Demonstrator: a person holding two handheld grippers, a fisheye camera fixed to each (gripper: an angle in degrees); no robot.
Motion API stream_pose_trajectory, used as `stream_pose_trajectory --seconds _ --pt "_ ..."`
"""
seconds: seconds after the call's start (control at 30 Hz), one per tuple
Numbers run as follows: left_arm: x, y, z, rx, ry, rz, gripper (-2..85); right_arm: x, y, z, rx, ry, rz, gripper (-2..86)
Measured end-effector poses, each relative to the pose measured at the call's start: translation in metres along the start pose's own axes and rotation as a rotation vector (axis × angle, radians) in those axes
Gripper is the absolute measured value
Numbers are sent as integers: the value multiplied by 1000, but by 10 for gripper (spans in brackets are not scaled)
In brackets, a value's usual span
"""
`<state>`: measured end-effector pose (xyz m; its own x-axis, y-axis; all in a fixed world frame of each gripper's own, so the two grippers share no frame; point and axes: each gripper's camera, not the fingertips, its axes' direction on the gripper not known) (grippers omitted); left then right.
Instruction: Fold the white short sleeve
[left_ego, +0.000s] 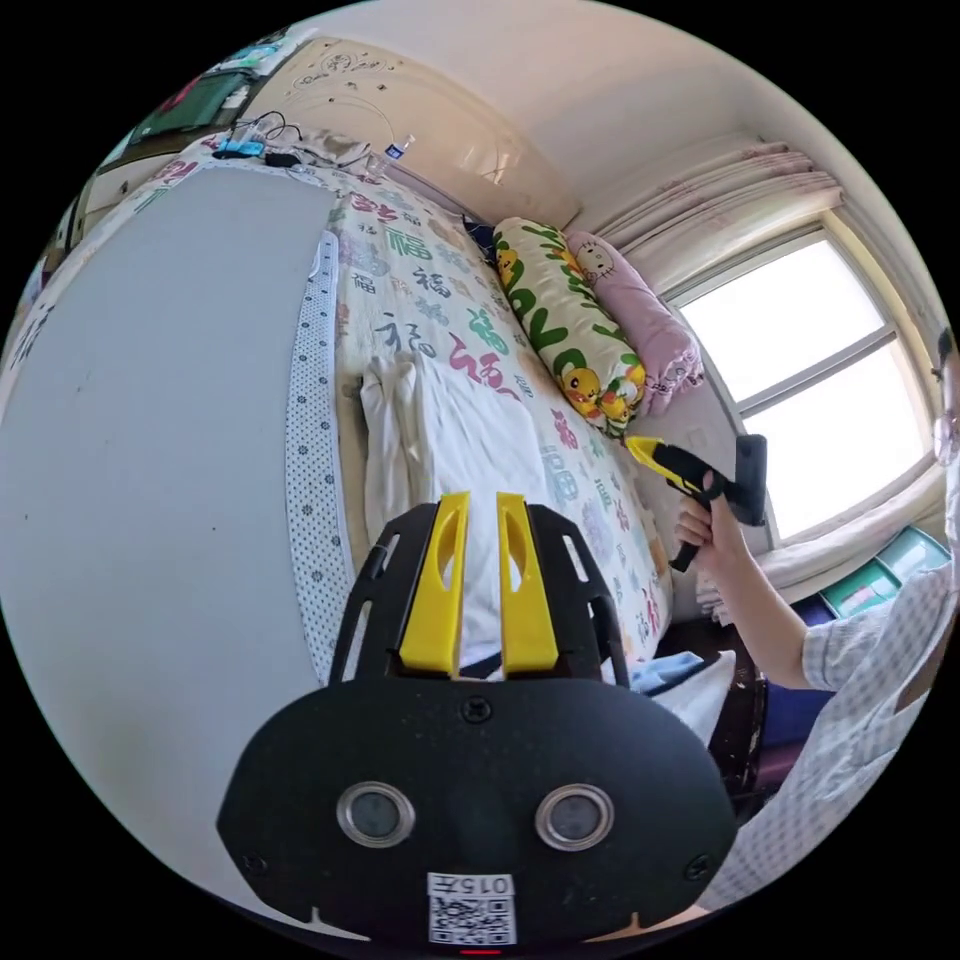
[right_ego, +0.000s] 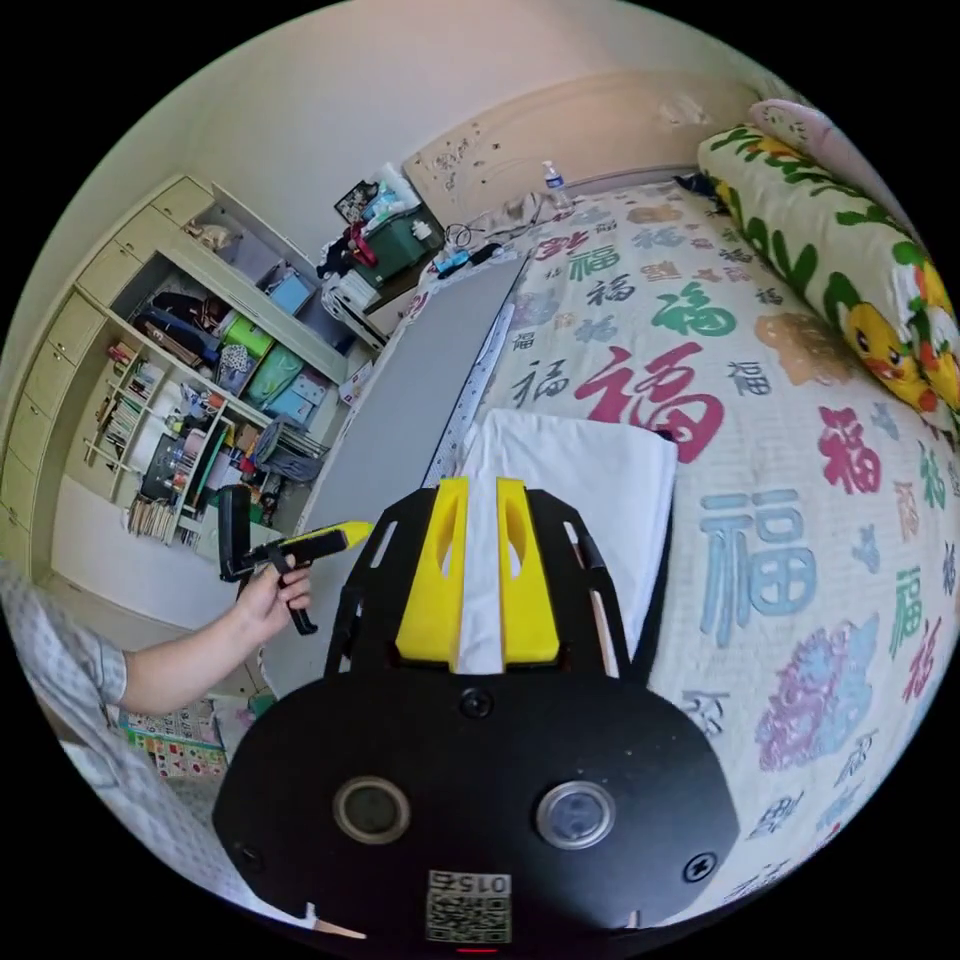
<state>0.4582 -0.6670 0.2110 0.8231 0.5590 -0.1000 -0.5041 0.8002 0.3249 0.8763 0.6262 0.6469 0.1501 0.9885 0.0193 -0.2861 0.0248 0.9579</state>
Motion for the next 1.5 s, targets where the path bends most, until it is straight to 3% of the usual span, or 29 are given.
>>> stream_pose_trajectory --seconds 0.2,0.33,0.5,0.7,0.93,1.13,1.33,1.5 --pt "-18 -52 44 -7 -98 30 70 -32 -116 166 -128 250 -47 95" --pt "-30 -79 59 -38 -122 44 73 -19 -126 197 -223 288 -22 66" --pt "-35 -96 79 -18 -82 92 86 12 -99 116 -96 92 68 23" --pt "-42 -93 107 -95 -127 79 47 39 -39 24 -17 27 147 10" --pt "-32 -63 60 -27 -45 151 5 30 9 -97 85 26 164 7" --pt "-4 -4 -31 110 60 248 -1 -13 58 -249 281 1 155 6" --pt "-28 80 -182 390 68 210 -3 -107 95 -377 455 -18 116 5" --pt "-55 169 -337 497 -70 275 -2 -234 123 -431 542 -91 55 5"
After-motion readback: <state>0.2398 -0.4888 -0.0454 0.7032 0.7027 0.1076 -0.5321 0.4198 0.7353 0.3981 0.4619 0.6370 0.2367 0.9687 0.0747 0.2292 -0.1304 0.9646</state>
